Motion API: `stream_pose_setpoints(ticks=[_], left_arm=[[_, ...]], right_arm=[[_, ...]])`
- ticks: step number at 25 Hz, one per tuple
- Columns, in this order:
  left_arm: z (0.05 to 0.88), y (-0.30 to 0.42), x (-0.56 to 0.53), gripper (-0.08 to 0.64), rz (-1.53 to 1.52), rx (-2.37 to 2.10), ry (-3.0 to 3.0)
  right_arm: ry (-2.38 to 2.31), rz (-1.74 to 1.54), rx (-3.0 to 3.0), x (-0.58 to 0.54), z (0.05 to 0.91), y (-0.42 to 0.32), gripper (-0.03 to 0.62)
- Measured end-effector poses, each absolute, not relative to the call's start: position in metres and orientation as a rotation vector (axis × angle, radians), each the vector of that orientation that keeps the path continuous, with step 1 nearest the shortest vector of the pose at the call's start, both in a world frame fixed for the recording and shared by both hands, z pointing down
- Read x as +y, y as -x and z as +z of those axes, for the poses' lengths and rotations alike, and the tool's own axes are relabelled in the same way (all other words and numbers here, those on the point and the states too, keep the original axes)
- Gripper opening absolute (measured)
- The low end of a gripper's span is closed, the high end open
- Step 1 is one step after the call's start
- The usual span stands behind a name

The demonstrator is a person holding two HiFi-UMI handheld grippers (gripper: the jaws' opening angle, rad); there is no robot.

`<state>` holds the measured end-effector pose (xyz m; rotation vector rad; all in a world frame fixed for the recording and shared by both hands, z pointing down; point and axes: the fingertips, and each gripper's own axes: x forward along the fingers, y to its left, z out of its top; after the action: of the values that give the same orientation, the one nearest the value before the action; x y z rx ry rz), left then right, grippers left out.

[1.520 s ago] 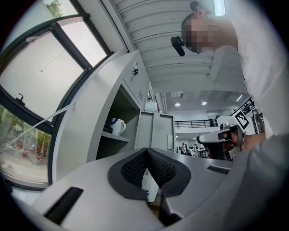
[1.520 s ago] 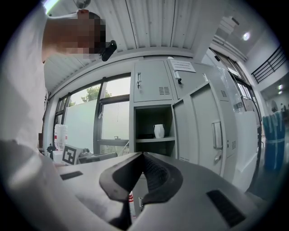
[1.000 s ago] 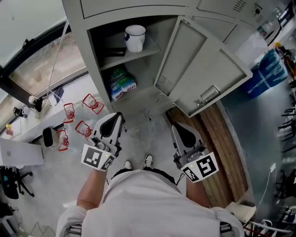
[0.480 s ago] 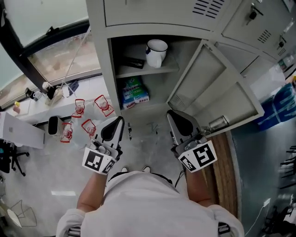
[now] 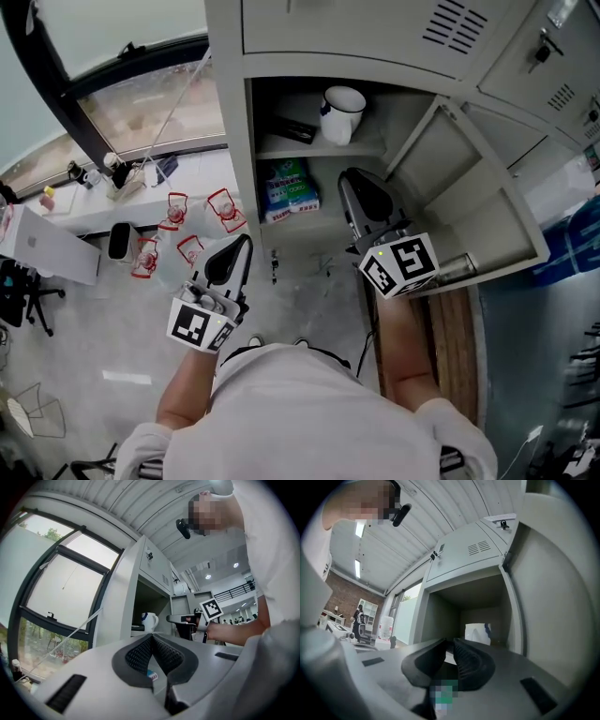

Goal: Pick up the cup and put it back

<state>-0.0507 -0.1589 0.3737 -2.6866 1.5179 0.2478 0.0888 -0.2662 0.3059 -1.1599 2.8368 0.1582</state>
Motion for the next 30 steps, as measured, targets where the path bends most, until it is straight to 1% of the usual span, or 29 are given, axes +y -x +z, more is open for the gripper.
stream_pose_setpoints(ticks=[2, 6, 9, 12, 21, 28, 30], left_arm=[[0.375, 0.054, -0.157, 0.02, 0.242, 1.534, 2.679], [0.375, 0.062, -0.154, 0.02, 0.239, 1.57, 2.657], [0.375, 0.068, -0.15, 0.02, 0.237, 1.602, 2.636], [0.375, 0.075, -0.146, 0.02, 0.229, 1.636, 2.614], [0.374, 0.092, -0.14, 0.02, 0.226, 1.707, 2.559], [0.376, 0.099, -0.137, 0.02, 0.215, 1.738, 2.545], [0.376, 0.102, -0.136, 0.02, 0.21, 1.746, 2.54]], right_arm=[[1.172, 0.146, 2.84, -0.276, 0.306, -0.088, 0.07], [1.217, 0.15, 2.831, -0.296, 0.303, -0.089, 0.074], [1.243, 0.145, 2.824, -0.312, 0.298, -0.088, 0.106], [1.299, 0.127, 2.815, -0.328, 0.297, -0.086, 0.121], [1.265, 0.081, 2.826, -0.345, 0.299, -0.071, 0.121], [1.211, 0.067, 2.834, -0.349, 0.301, -0.067, 0.076], [1.192, 0.062, 2.84, -0.35, 0.303, -0.064, 0.073]])
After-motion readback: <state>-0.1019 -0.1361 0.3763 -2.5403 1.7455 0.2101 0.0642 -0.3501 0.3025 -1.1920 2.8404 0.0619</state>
